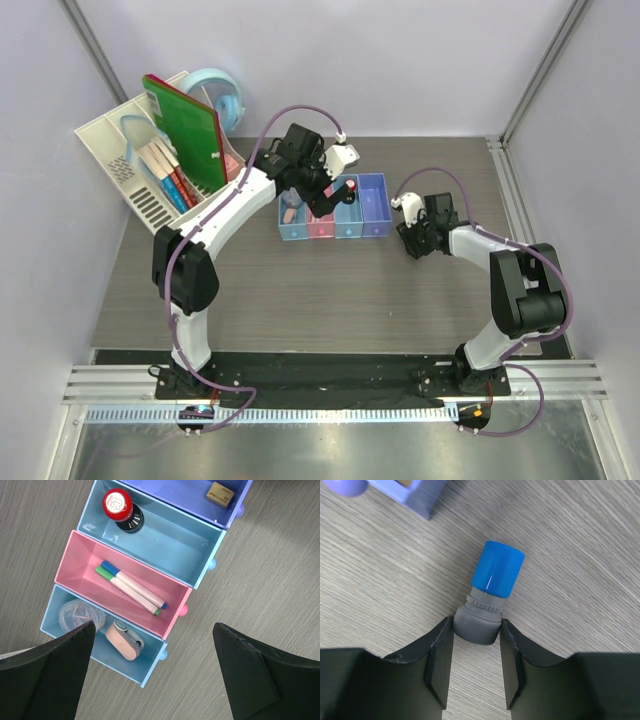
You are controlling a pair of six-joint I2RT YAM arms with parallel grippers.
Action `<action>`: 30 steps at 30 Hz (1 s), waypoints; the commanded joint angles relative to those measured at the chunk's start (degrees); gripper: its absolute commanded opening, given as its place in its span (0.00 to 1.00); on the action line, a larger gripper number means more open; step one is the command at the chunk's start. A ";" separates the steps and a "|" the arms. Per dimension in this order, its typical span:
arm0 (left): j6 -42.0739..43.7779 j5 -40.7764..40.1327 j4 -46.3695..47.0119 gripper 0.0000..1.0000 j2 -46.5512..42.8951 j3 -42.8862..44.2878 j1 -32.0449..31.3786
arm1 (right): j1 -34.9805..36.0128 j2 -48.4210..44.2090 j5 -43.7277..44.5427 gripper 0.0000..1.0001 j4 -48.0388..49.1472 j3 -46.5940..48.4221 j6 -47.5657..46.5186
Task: Sort the stationery into containers
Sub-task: Pick up the stationery from the center of the board.
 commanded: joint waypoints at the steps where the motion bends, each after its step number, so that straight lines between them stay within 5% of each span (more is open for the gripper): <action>1: -1.00 2.10 -0.20 1.00 -1.52 0.92 0.38 | -0.09 -3.47 3.94 0.35 2.46 -0.72 -2.04; 7: -3.28 8.77 -5.46 1.00 3.83 7.14 1.17 | 0.08 -12.95 7.02 0.34 2.38 -4.32 -8.36; 15: -3.82 30.47 -15.92 1.00 13.68 19.19 3.28 | 2.36 -30.69 8.25 0.34 -2.10 -8.63 -18.47; 21: -2.06 42.60 -20.94 1.00 20.01 27.37 3.46 | 3.60 -33.01 7.37 0.34 -8.43 -3.02 -18.92; 30: -9.17 47.63 -13.30 1.00 20.02 25.63 3.55 | 11.32 -33.27 4.55 0.34 -14.32 4.11 -16.11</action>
